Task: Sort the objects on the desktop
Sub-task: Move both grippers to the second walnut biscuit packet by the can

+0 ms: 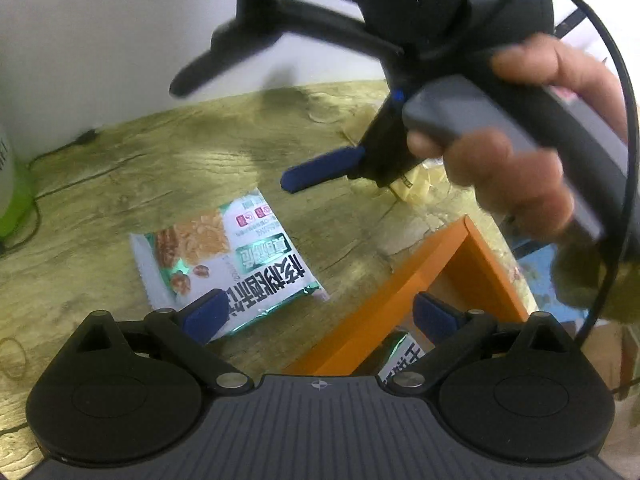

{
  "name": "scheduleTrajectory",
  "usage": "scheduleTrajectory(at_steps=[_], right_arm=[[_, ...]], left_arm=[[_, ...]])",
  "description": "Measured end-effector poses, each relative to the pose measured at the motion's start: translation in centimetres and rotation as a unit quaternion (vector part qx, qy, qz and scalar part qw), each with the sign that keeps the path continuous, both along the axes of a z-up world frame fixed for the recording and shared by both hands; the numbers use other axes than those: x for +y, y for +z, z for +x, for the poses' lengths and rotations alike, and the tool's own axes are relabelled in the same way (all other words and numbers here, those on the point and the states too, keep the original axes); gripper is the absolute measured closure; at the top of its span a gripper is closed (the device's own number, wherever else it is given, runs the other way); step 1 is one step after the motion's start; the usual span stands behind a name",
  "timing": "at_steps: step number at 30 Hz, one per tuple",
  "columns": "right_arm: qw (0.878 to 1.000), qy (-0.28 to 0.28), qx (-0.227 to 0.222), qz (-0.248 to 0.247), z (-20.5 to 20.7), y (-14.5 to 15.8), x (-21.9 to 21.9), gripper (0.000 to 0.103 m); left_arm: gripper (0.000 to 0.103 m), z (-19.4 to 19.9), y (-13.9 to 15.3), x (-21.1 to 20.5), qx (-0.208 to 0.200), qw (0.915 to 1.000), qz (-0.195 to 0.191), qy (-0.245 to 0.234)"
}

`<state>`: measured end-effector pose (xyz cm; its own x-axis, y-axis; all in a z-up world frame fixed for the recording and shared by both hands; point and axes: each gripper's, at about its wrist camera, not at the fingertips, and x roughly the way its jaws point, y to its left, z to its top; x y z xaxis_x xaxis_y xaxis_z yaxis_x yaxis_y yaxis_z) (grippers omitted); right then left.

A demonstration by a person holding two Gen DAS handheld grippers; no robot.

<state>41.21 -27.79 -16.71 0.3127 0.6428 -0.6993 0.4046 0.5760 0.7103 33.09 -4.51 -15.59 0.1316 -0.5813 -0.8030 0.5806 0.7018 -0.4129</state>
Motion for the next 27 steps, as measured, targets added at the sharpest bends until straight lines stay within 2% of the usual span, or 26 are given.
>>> scheduleTrajectory(at_steps=[3, 8, 13, 21, 24, 27], right_arm=[[0.999, 0.002, 0.032, 0.033, -0.4, -0.6, -0.1, 0.005], [0.997, 0.014, 0.075, 0.004, -1.3, -1.9, -0.1, 0.005], [0.995, 0.015, 0.1, 0.006, -1.5, -3.1, 0.0, 0.005], [0.995, 0.034, 0.095, 0.022, 0.9, -3.9, 2.2, 0.004], [0.996, 0.044, 0.071, 0.027, 2.2, -3.7, 3.3, 0.004], [0.997, 0.045, 0.039, 0.047, 3.0, -3.2, 4.0, 0.004]], left_arm=[[0.004, 0.6, 0.1, 0.9, -0.007, 0.9996, -0.001, 0.028], [0.004, 2.2, -0.1, 1.6, -0.026, 0.997, -0.005, 0.072], [0.004, 3.2, -1.1, 1.0, -0.012, 0.9972, 0.007, 0.073], [0.004, 2.3, -1.9, -0.3, 0.006, 0.9993, 0.006, 0.037], [0.004, 2.2, -1.9, -0.4, 0.02, 0.9992, -0.01, 0.034], [0.004, 2.2, -1.7, 0.2, 0.014, 0.9988, -0.014, 0.045]])
